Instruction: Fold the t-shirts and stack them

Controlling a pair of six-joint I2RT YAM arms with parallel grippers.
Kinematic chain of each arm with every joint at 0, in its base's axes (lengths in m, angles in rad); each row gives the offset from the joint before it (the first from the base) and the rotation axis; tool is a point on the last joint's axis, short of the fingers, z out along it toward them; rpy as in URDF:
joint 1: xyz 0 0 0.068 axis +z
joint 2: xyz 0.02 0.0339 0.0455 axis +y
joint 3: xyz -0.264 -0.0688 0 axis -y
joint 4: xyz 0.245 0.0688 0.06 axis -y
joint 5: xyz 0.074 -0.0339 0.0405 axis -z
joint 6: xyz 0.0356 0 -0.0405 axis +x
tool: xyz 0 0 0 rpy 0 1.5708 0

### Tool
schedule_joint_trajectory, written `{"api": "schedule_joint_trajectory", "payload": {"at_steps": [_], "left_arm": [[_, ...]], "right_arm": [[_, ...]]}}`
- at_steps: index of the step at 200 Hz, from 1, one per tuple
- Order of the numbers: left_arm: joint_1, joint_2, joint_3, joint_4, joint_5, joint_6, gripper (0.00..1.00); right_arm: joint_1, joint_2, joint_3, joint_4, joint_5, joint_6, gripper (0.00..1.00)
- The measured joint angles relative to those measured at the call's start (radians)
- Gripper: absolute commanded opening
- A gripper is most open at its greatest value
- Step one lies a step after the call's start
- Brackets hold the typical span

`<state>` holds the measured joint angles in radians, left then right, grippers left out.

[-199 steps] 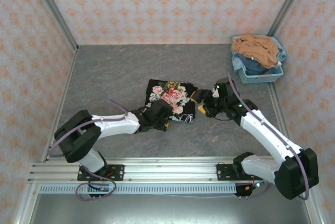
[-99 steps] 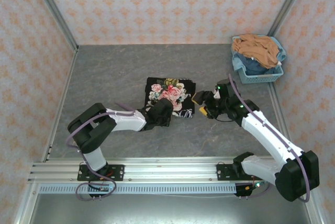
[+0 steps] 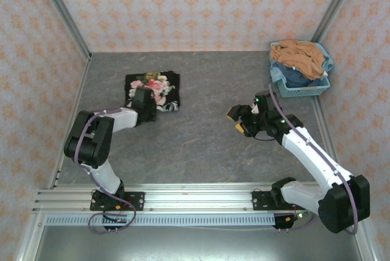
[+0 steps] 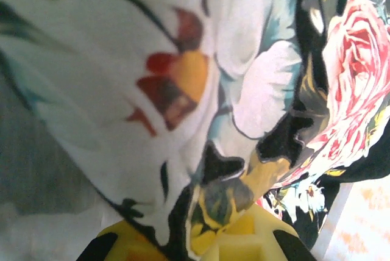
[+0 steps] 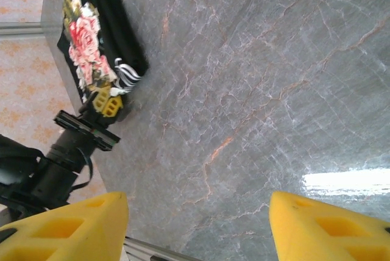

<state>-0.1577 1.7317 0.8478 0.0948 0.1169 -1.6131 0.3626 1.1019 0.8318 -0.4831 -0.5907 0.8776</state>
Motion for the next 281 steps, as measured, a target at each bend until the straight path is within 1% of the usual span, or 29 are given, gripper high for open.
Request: {"api": "schedule_joint_trajectory", "payload": {"at_steps": [25,59,93,111,127,135,143,167,177,179,183,186,187,188,189,191,193,203,212,216,218,219,236,259,281], "left_arm": [[0.151,0.107,0.137,-0.042,0.069,0.146,0.00],[0.291,0.273,0.379,-0.122,0.140,0.330,0.00],[0.374,0.371,0.550,-0.221,0.169,0.446,0.00],[0.395,0.421,0.639,-0.270,0.181,0.489,0.00],[0.401,0.457,0.700,-0.298,0.195,0.510,0.03],[0.401,0.471,0.726,-0.309,0.202,0.518,0.06],[0.401,0.480,0.743,-0.317,0.209,0.523,0.14],[0.400,0.480,0.756,-0.351,0.217,0.545,0.44],[0.400,0.475,0.754,-0.369,0.216,0.559,0.60],[0.400,0.470,0.752,-0.372,0.216,0.568,0.63],[0.400,0.464,0.746,-0.375,0.216,0.565,0.74],[0.400,0.454,0.739,-0.378,0.217,0.576,0.78],[0.400,0.451,0.734,-0.378,0.216,0.573,0.81],[0.400,0.449,0.732,-0.378,0.216,0.573,0.88],[0.400,0.446,0.729,-0.379,0.215,0.574,0.93],[0.400,0.435,0.723,-0.384,0.217,0.578,0.98],[0.400,0.425,0.714,-0.386,0.217,0.581,1.00],[0.399,0.368,0.674,-0.402,0.216,0.592,1.00],[0.396,0.301,0.643,-0.425,0.214,0.605,1.00],[0.395,0.270,0.629,-0.432,0.210,0.612,1.00],[0.393,0.247,0.620,-0.440,0.209,0.618,1.00],[0.393,0.239,0.618,-0.441,0.209,0.619,1.00],[0.369,0.065,0.569,-0.484,0.179,0.653,1.00],[0.299,-0.185,0.504,-0.518,0.125,0.699,1.00],[0.226,-0.340,0.461,-0.584,0.065,0.745,1.00]], "right_arm": [[-0.013,0.054,0.041,0.000,0.000,-0.014,0.62],[-0.023,0.137,0.107,0.002,-0.002,-0.034,0.62],[-0.026,0.217,0.159,0.002,-0.007,-0.048,0.62],[-0.028,0.259,0.189,0.003,-0.012,-0.057,0.62],[-0.030,0.294,0.215,0.004,-0.016,-0.064,0.62],[-0.030,0.308,0.227,0.005,-0.016,-0.068,0.62],[-0.030,0.322,0.238,0.006,-0.016,-0.071,0.62],[-0.030,0.341,0.259,0.018,-0.019,-0.079,0.64],[-0.030,0.341,0.265,0.030,-0.018,-0.080,0.65],[-0.030,0.340,0.266,0.033,-0.018,-0.079,0.65],[-0.030,0.339,0.267,0.041,-0.018,-0.082,0.66],[-0.030,0.338,0.268,0.047,-0.016,-0.082,0.66],[-0.030,0.337,0.268,0.051,-0.015,-0.082,0.66],[-0.030,0.337,0.268,0.052,-0.015,-0.083,0.66],[-0.030,0.336,0.268,0.054,-0.014,-0.083,0.66],[-0.030,0.335,0.269,0.060,-0.014,-0.083,0.67],[-0.030,0.333,0.269,0.064,-0.011,-0.084,0.67],[-0.030,0.323,0.271,0.080,-0.006,-0.087,0.69],[-0.030,0.312,0.278,0.093,0.000,-0.086,0.75],[-0.030,0.306,0.283,0.100,0.001,-0.091,0.92],[-0.030,0.304,0.285,0.104,0.001,-0.089,0.98],[-0.030,0.302,0.287,0.105,0.002,-0.085,0.99],[-0.032,0.284,0.327,0.126,0.009,-0.093,0.99],[-0.037,0.279,0.410,0.116,0.019,-0.100,0.99],[-0.044,0.277,0.489,0.041,0.063,-0.140,0.99]]}}
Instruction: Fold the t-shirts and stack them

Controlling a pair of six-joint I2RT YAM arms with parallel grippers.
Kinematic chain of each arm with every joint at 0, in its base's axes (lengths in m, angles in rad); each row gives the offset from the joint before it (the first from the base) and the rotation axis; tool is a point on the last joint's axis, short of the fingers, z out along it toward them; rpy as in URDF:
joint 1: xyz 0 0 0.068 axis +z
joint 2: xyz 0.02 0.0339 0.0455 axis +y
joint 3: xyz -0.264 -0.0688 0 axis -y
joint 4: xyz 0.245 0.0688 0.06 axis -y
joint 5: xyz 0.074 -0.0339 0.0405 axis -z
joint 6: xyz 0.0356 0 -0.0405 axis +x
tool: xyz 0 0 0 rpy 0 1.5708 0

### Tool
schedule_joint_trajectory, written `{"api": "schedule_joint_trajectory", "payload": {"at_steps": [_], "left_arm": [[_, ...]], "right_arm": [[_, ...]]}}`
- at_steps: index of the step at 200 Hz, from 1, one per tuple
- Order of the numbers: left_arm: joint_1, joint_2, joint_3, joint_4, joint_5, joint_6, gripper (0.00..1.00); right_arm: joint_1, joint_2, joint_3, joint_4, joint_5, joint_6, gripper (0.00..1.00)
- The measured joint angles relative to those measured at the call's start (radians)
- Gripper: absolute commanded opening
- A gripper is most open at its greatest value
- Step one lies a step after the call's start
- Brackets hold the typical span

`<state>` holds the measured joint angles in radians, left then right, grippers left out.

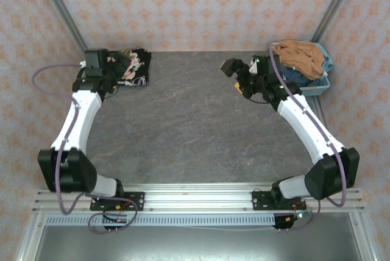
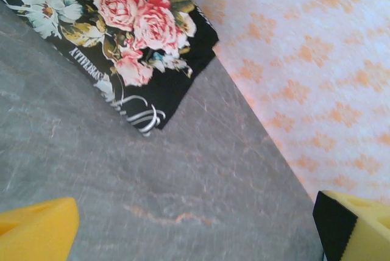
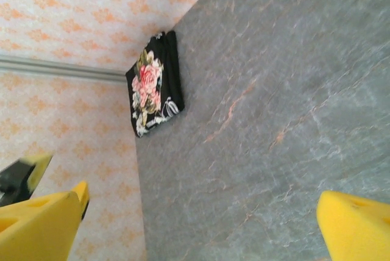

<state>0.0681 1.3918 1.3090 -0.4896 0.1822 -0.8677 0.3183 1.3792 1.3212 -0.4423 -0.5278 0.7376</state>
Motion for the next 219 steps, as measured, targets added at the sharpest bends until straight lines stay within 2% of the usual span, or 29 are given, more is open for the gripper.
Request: {"api": "schedule_joint_trajectory", "payload": {"at_steps": [30,60,84,103,121,145,187,219], "left_arm": [[-0.045,-0.108,-0.063,-0.143,-0.130,0.066,1.00],[-0.093,-0.291,-0.235,-0.234,-0.327,0.094,1.00],[-0.101,-0.513,-0.527,-0.059,-0.409,0.244,1.00],[-0.101,-0.594,-0.752,0.120,-0.457,0.369,1.00],[-0.101,-0.539,-0.884,0.287,-0.471,0.469,1.00],[-0.101,-0.361,-0.902,0.449,-0.463,0.565,1.00],[-0.098,-0.086,-0.855,0.729,-0.425,0.651,1.00],[-0.077,0.029,-0.805,0.870,-0.380,0.714,1.00]], "right_arm": [[-0.001,-0.049,0.029,-0.149,0.142,-0.094,0.99],[-0.001,-0.178,-0.029,-0.250,0.331,-0.191,0.99],[-0.008,-0.254,-0.131,-0.252,0.508,-0.268,0.99],[-0.028,-0.299,-0.333,-0.103,0.613,-0.377,0.99],[-0.045,-0.318,-0.565,0.088,0.705,-0.480,0.99],[-0.087,-0.271,-0.756,0.284,0.779,-0.575,0.99],[-0.159,-0.077,-0.807,0.608,0.808,-0.661,0.99],[-0.212,0.028,-0.808,0.786,0.760,-0.711,0.99]]}}
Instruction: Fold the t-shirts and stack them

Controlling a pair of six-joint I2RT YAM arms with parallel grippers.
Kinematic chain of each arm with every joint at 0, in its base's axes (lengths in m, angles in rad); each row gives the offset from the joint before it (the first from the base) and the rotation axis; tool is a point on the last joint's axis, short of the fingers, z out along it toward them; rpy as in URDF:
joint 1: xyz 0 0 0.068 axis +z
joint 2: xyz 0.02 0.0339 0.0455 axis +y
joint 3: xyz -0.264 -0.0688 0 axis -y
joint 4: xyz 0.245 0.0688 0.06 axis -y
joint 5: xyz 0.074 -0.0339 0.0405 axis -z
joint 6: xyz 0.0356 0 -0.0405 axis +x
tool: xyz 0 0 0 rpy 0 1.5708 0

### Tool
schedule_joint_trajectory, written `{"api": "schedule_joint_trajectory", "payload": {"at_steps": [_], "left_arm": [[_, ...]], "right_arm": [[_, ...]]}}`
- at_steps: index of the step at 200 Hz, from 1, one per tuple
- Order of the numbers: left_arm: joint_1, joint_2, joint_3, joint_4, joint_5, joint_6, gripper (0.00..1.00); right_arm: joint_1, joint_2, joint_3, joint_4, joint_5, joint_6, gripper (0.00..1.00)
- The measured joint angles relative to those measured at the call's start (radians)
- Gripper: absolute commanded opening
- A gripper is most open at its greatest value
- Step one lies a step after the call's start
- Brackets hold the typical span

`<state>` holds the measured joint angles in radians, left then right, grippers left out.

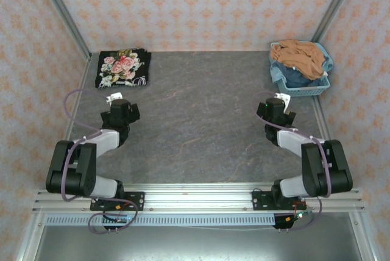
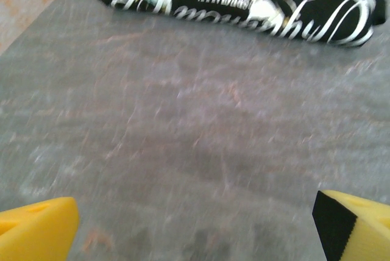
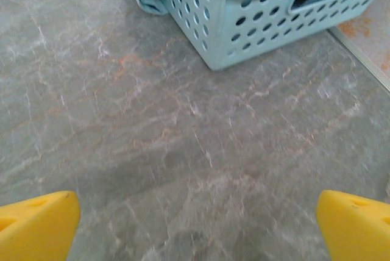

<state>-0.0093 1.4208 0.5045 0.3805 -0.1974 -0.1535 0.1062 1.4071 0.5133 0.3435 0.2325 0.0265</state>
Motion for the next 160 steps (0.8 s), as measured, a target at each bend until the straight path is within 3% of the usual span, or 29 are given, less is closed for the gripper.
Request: {"api": "schedule_joint_trajectory", "payload": {"at_steps": [22,53,160], "left_arm": [[0.019,0.014,-0.016,0.102,0.043,0.033,1.00],[0.002,0.023,-0.193,0.393,0.034,0.051,1.00],[-0.035,0.080,-0.111,0.387,0.024,0.101,1.00]], "right_arm": [[-0.036,0.048,-0.010,0.134,-0.060,-0.032,0.99],[-0.101,0.097,-0.121,0.351,-0.133,-0.032,0.99],[-0.074,0.108,-0.117,0.421,-0.145,-0.049,0.99]]}}
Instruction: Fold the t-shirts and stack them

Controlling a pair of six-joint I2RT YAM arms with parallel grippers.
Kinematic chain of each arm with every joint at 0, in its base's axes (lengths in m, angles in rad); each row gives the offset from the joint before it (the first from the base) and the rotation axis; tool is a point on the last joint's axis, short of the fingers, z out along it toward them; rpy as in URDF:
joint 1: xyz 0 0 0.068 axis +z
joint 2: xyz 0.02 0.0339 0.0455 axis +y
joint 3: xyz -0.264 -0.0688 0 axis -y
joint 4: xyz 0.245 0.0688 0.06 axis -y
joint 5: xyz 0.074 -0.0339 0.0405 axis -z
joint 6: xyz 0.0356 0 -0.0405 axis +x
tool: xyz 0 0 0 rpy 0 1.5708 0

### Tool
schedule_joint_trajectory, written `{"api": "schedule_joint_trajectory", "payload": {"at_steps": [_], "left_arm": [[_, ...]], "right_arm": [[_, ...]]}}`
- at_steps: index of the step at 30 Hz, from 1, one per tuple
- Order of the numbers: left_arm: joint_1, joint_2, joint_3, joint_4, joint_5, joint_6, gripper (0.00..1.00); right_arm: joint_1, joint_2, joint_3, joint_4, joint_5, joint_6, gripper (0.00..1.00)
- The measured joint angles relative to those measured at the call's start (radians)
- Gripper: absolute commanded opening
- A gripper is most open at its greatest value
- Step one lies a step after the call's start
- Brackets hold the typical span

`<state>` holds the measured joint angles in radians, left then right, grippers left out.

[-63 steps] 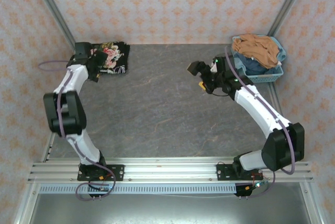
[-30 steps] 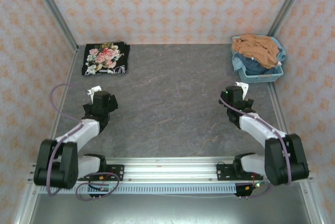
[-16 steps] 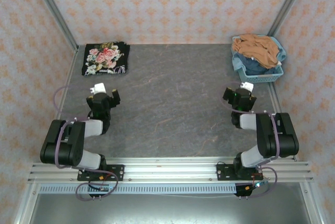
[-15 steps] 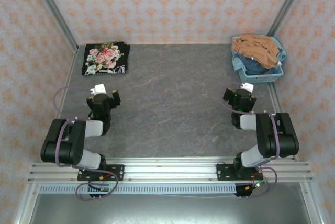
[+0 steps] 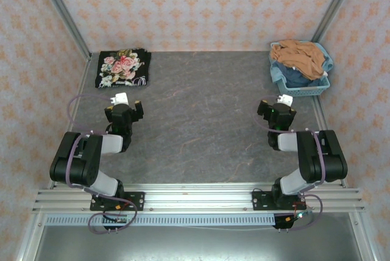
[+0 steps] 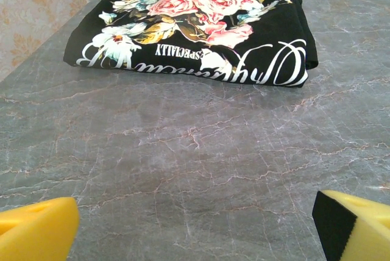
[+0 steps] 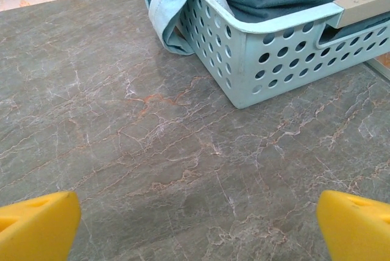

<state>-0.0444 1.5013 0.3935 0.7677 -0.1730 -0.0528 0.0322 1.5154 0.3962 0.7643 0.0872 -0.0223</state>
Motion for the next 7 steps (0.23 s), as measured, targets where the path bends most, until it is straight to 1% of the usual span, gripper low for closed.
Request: {"api": "schedule_joint_trajectory", "payload": {"at_steps": [7], "left_arm": [[-0.002,0.000,0.000,0.000,-0.012,0.002,1.00]], "right_arm": [[0.000,0.001,0.003,0.000,-0.006,-0.010,0.99]]}}
